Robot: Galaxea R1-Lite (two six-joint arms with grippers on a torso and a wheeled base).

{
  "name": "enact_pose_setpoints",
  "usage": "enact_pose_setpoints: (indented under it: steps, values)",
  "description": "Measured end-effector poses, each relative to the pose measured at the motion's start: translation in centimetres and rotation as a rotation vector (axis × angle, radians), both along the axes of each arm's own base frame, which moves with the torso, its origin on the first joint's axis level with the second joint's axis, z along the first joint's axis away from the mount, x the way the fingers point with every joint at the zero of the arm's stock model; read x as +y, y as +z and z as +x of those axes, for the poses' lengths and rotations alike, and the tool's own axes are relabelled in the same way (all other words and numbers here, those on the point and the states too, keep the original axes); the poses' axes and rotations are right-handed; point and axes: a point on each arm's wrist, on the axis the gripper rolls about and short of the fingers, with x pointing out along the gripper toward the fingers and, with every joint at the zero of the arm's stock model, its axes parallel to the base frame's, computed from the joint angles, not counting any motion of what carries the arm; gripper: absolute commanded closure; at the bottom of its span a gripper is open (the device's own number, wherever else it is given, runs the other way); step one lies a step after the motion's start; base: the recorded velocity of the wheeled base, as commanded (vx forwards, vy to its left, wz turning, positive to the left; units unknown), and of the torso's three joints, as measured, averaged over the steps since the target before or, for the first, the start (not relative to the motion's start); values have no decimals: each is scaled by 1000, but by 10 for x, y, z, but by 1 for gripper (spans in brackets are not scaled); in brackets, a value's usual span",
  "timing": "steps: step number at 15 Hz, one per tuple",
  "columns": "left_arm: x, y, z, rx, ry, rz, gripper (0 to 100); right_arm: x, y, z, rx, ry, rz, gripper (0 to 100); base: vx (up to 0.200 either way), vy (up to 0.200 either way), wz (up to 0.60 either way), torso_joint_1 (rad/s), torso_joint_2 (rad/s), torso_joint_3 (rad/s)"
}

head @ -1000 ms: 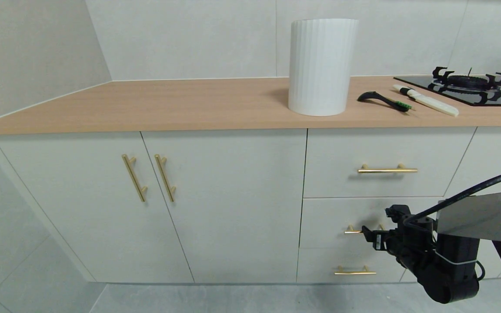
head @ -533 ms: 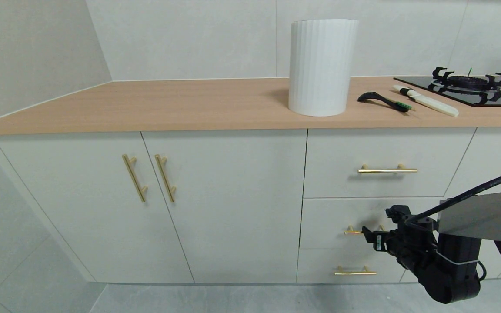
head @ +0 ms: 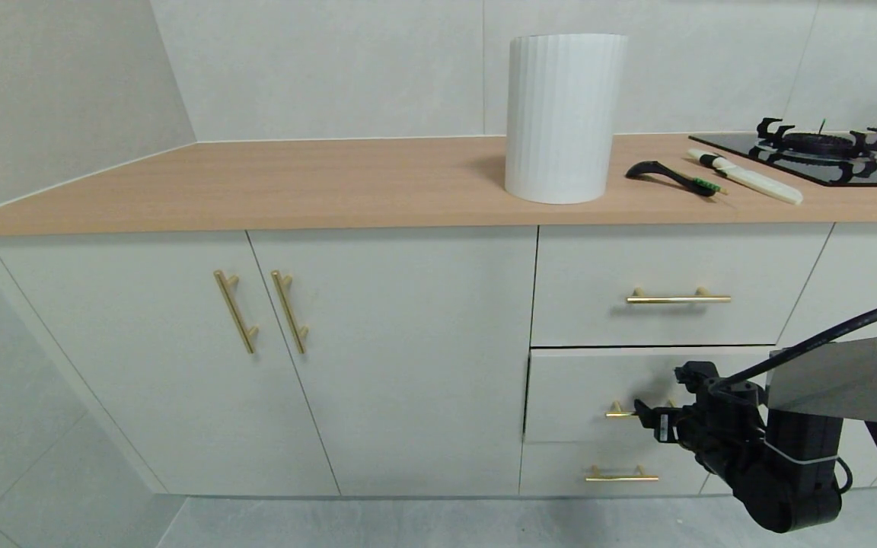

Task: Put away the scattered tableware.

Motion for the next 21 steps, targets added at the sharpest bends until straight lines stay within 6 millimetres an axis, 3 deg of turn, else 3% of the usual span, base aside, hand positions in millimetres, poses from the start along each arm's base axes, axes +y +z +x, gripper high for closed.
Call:
enact_pose_setpoints:
  steps: [6, 9, 12, 15, 18, 21]
  values:
    - [0, 0, 0, 0, 0, 0, 0, -1, 5, -16, 89, 15, -6, 0, 0, 0, 0, 0, 0, 0]
    - [0, 0, 0, 0, 0, 0, 0, -2, 22, -30, 173, 41, -4, 0, 0, 0, 0, 0, 0, 0]
    - [0, 0, 0, 0, 0, 0, 0, 0, 51, -45, 255, 83, 7, 0, 0, 0, 0, 0, 0, 0]
    - [0, 0, 0, 0, 0, 0, 0, 5, 93, -63, 273, 157, 34, 0, 0, 0, 0, 0, 0, 0]
    - [0, 0, 0, 0, 0, 0, 0, 18, 141, -85, 199, 232, 47, 0, 0, 0, 0, 0, 0, 0]
    - [0, 0, 0, 0, 0, 0, 0, 26, 167, -93, 89, 259, 55, 0, 0, 0, 0, 0, 0, 0]
